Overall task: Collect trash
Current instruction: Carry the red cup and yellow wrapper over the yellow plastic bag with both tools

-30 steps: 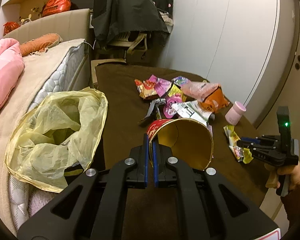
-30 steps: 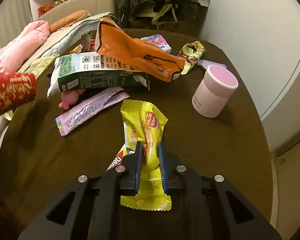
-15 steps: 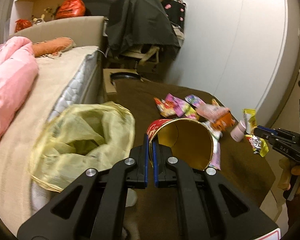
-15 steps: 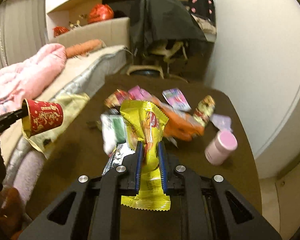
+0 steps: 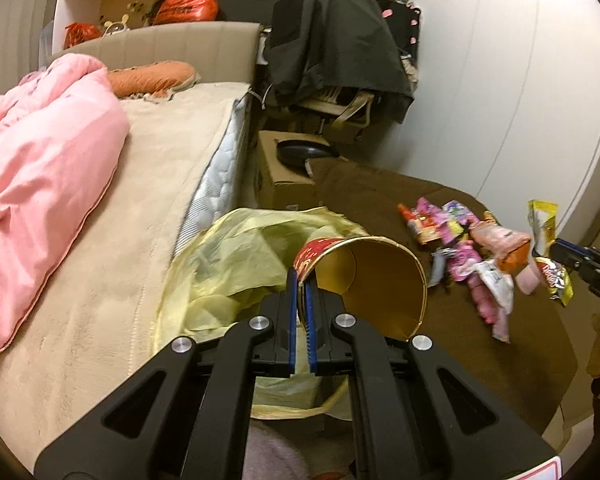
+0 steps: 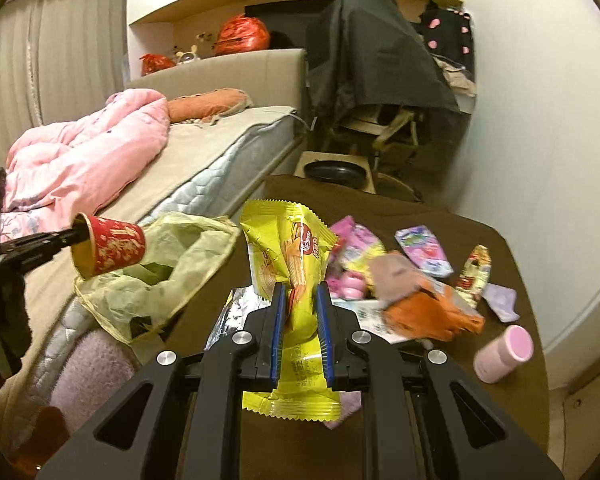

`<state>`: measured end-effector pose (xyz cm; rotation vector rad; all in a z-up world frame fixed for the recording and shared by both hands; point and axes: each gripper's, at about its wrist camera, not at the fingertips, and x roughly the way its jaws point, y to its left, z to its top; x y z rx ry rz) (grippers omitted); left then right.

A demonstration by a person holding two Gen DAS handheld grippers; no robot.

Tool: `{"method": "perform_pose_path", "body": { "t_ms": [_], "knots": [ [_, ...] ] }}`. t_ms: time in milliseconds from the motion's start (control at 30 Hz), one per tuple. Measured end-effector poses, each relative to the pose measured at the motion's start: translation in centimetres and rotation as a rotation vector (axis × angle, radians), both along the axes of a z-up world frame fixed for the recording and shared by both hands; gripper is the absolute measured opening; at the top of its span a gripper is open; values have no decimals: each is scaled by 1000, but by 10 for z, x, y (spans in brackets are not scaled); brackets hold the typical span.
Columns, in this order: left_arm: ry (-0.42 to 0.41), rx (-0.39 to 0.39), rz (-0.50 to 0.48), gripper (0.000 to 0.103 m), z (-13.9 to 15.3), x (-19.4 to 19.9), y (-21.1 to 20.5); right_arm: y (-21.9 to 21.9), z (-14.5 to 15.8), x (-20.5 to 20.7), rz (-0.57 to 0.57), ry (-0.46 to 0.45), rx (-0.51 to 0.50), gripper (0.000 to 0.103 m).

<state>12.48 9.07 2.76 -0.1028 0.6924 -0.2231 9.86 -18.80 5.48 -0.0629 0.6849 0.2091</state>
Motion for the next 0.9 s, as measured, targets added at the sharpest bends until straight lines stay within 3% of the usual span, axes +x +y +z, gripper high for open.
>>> {"method": "perform_pose_path", "body": {
  "t_ms": [267,500,667,900],
  "knots": [
    [103,-55,47,4,-33,34,45,62,-21,44,122,51,36,15],
    [182,-72,30,4,-58,62,54,128,-50,97,251,113,73,15],
    [213,-31,16,4,-71,80,52,159,-81,137,312,194,82,15],
    [248,34,0,4,-89,100,44,166,-117,166,336,264,31,15]
  ]
}}
